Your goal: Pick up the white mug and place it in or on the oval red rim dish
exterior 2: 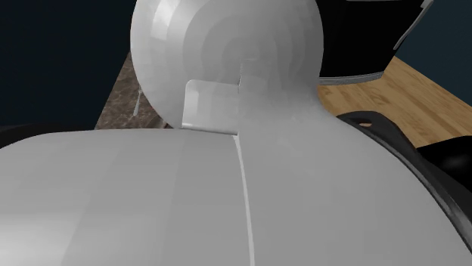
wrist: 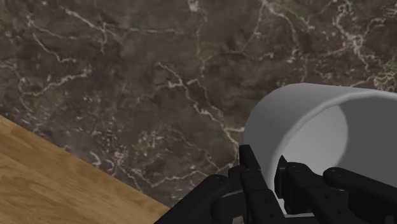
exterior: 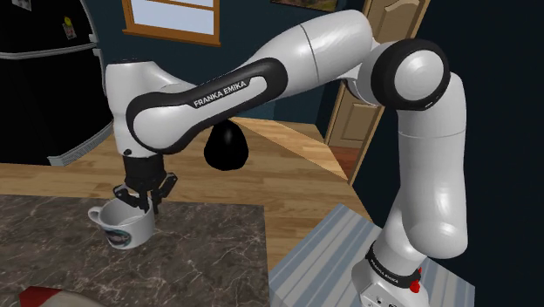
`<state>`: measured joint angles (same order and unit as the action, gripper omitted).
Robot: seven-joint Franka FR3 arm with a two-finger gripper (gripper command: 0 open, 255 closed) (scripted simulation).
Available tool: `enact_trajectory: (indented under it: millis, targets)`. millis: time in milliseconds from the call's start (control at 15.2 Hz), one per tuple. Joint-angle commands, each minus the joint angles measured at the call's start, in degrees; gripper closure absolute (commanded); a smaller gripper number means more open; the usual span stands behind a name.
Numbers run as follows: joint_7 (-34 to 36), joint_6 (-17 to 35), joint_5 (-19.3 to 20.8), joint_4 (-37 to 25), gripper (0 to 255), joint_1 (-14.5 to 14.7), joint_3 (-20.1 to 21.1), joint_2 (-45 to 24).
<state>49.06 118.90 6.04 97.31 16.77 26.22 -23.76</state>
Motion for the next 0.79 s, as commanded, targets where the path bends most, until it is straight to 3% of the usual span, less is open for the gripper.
enact_trajectory:
  millis: [0,726]
  targets:
    - [0.0,-1.4,-0.3,-0.7,255,-0.1,0.2,0.7]
    - [-0.4,-8.9,-1.5,-6.0,255,-0.2,0.8,3.1]
